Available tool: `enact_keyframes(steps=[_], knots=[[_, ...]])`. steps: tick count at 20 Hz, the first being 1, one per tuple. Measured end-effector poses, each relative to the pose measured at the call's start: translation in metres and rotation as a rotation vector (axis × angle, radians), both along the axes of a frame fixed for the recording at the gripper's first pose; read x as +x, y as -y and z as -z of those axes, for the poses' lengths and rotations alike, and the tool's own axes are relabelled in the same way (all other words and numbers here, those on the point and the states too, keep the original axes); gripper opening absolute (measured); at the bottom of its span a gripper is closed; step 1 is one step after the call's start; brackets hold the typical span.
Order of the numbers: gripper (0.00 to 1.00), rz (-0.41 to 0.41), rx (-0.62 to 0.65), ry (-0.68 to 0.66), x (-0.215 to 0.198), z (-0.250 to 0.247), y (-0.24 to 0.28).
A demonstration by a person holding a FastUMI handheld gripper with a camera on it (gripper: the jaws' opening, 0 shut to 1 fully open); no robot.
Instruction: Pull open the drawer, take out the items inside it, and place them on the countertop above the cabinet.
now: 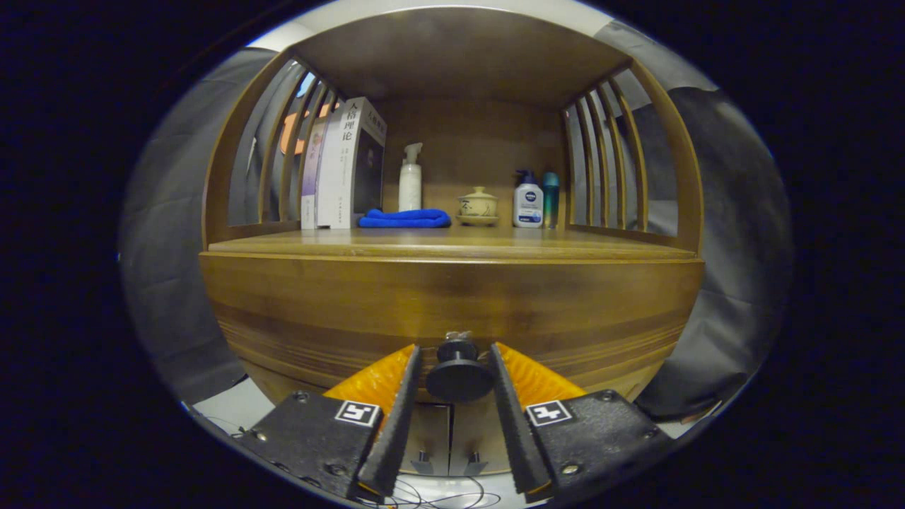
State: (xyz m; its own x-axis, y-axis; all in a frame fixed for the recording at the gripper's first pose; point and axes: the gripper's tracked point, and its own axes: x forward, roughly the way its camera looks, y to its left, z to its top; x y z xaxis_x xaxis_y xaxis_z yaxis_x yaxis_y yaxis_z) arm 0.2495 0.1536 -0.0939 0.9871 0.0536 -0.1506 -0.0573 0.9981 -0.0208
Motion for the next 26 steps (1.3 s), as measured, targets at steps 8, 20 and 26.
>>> enact_keyframes(steps=[8, 20, 26], knots=[[0.49, 0.01, 0.048, -0.027, 0.0011, 0.0022, 0.0021], [0.39, 0.008, 0.004, -0.041, 0.0024, 0.0028, 0.0043], [0.38, 0.002, -0.002, -0.053, -0.0037, 0.0027, 0.0029]])
